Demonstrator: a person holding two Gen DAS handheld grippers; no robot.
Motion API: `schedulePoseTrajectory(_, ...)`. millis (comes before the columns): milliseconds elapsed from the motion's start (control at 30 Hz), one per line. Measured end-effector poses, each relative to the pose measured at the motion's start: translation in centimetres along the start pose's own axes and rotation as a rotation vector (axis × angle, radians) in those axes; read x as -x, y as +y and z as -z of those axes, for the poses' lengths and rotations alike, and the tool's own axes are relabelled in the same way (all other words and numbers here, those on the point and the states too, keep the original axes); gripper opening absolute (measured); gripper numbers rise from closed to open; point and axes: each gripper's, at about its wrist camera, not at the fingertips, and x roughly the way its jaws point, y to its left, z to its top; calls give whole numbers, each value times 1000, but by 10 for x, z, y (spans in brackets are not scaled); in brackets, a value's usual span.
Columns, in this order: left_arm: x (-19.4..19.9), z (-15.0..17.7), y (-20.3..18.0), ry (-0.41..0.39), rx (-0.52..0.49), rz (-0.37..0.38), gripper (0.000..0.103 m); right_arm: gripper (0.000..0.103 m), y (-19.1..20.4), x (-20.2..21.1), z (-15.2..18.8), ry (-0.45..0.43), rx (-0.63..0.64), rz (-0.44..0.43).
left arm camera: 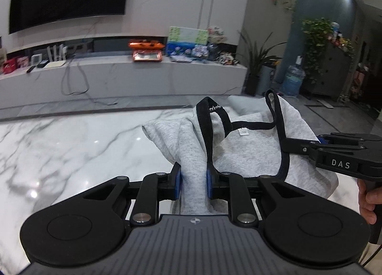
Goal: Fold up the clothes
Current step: 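Hold the hood with both grippers and lift the bundle off the table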
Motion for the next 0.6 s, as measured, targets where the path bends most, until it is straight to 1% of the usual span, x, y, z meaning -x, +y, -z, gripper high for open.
schedulePoseTrajectory(133, -23, -26, -20, -15, -25, 27, 18, 19, -24, 3, -18, -24, 1, 23)
schedulePoseTrajectory(267, -49, -54, -38, -24, -43, 53, 18, 19, -57, 0, -39, -48, 2, 54)
schedulePoseTrajectory(333, -59, -64, -50, -26, -57, 67, 18, 19, -75, -4, -49, -53, -7, 58)
schedulePoseTrajectory(533, -109, -111, -84, -46, -100, 106, 18, 19, -135, -18, -81, -81, -23, 111)
schedulePoseTrajectory(600, -121, -118, -99, -55, -118, 116, 18, 19, -156, -26, -91, -91, -29, 132)
